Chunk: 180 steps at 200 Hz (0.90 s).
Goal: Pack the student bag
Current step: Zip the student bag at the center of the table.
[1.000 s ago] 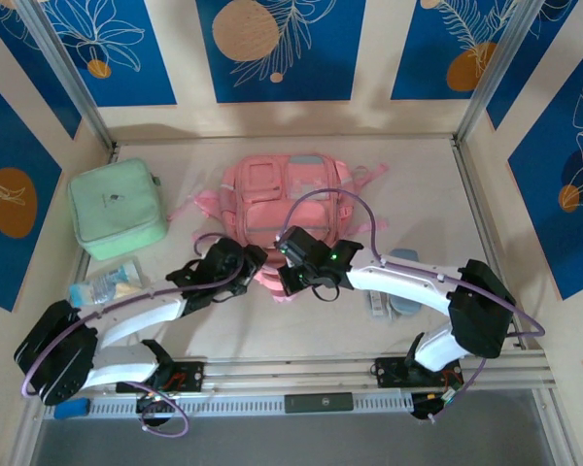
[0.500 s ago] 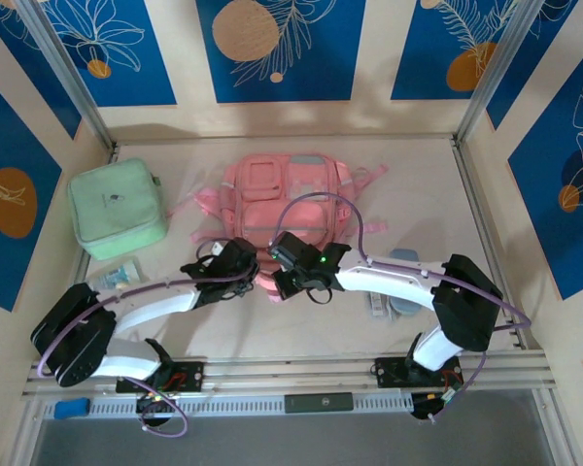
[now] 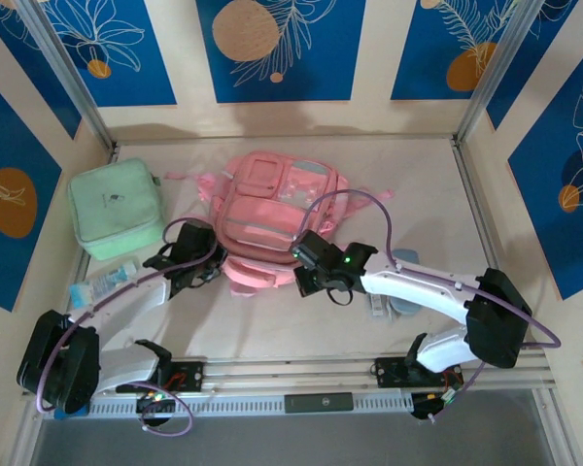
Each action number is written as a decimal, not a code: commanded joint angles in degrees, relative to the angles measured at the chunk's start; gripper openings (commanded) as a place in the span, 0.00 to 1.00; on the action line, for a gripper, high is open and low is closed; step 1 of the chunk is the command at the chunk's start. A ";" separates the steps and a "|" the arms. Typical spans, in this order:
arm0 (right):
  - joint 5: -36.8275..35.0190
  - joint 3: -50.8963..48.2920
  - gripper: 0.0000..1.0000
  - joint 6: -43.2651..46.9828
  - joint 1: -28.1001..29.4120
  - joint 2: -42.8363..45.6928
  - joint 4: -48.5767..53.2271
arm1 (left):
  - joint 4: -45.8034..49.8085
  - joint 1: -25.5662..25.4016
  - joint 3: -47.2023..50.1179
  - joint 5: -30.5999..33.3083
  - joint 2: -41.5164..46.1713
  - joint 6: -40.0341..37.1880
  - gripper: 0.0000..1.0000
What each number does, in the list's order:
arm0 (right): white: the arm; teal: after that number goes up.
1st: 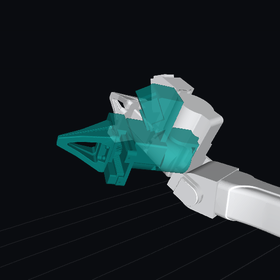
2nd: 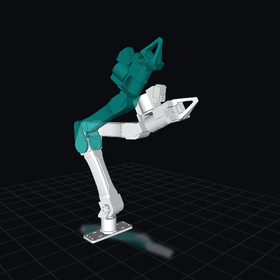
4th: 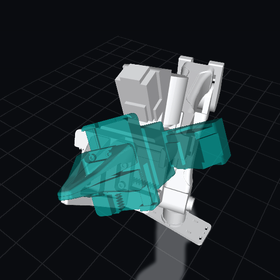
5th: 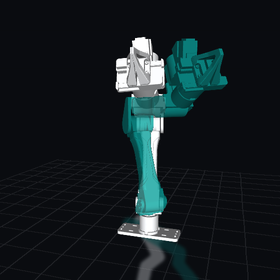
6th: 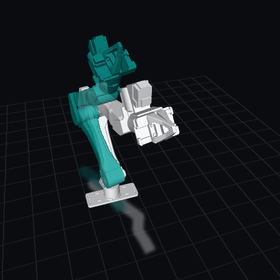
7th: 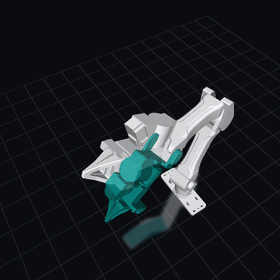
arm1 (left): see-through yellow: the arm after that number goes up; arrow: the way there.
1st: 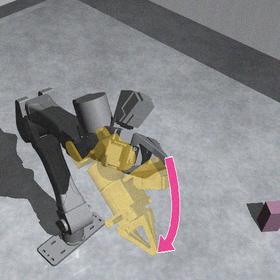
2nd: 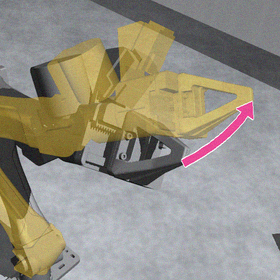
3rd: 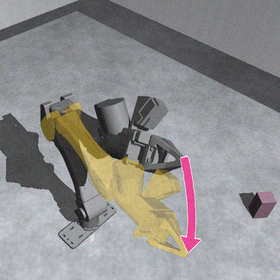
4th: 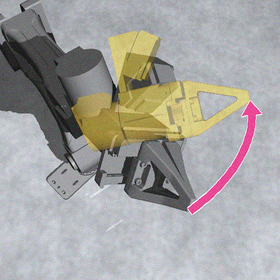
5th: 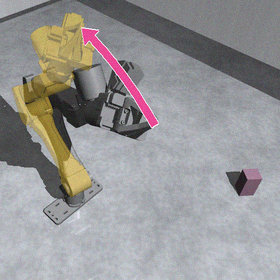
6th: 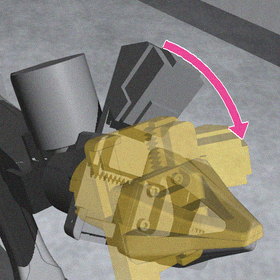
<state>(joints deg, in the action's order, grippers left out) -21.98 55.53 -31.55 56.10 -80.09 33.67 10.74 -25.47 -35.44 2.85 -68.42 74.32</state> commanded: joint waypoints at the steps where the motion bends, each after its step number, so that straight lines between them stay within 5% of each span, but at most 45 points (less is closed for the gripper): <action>1: 5.65 2.52 0.00 1.36 0.85 -0.21 0.64 | -0.33 1.04 -3.65 -1.77 -0.64 -6.21 0.00; 21: 5.18 3.19 0.00 1.38 0.46 -1.05 -0.17 | 2.74 0.84 -4.41 -2.84 0.40 -7.43 0.36; 49: 8.42 1.60 0.00 1.94 -0.48 0.35 -3.03 | 2.79 -2.48 -0.38 -3.75 5.40 -2.56 0.52; 116: 7.52 -0.85 0.00 2.84 -0.56 0.03 -4.91 | -2.81 -22.04 2.09 7.11 6.71 18.08 0.61; 180: 7.99 -2.18 0.00 2.72 -0.39 -0.27 -7.81 | -7.59 -28.93 -4.18 11.74 -9.73 31.31 0.57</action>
<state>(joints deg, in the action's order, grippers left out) -16.67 54.04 -29.74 55.42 -80.88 28.01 6.39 -53.01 -38.33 11.20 -73.97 96.57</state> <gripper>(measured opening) 0.047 0.584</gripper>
